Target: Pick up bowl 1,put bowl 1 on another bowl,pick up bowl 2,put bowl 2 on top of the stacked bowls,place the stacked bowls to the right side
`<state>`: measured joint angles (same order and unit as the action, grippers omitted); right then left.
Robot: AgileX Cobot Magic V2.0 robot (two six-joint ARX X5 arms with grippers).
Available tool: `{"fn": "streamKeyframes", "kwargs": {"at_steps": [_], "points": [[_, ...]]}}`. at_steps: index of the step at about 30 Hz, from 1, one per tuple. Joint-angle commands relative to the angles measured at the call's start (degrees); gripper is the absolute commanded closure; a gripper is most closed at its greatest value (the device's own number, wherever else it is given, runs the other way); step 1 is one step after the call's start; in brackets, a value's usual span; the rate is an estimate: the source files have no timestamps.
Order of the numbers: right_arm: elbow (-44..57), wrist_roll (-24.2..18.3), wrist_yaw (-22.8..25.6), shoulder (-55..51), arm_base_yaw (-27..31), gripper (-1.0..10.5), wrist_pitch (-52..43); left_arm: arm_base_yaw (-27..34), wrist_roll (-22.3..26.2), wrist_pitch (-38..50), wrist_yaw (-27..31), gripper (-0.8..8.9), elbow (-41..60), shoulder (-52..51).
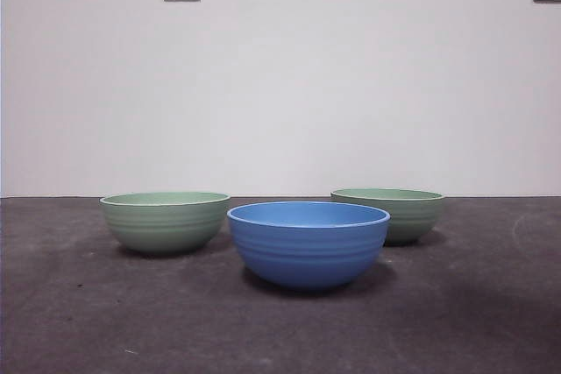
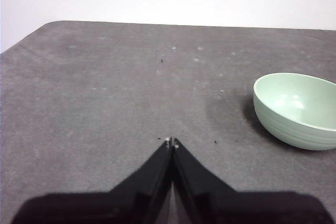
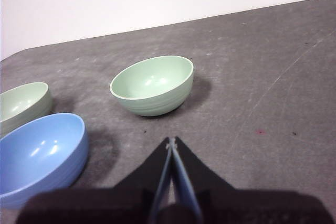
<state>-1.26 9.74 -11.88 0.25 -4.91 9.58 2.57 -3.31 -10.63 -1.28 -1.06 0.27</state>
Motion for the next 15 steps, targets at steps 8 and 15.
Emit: {"fn": "streamKeyframes", "kwargs": {"at_steps": [8,15], "points": [[0.3,10.9,-0.1,-0.2,0.0,9.6,-1.0,0.1,-6.2,-0.1,-5.2,8.20,0.5,-0.2],[-4.3,13.4,0.0,1.5,0.0,9.6,-1.0,0.1,-13.6,-1.1,-9.7,8.20,-3.0,0.1]]}}
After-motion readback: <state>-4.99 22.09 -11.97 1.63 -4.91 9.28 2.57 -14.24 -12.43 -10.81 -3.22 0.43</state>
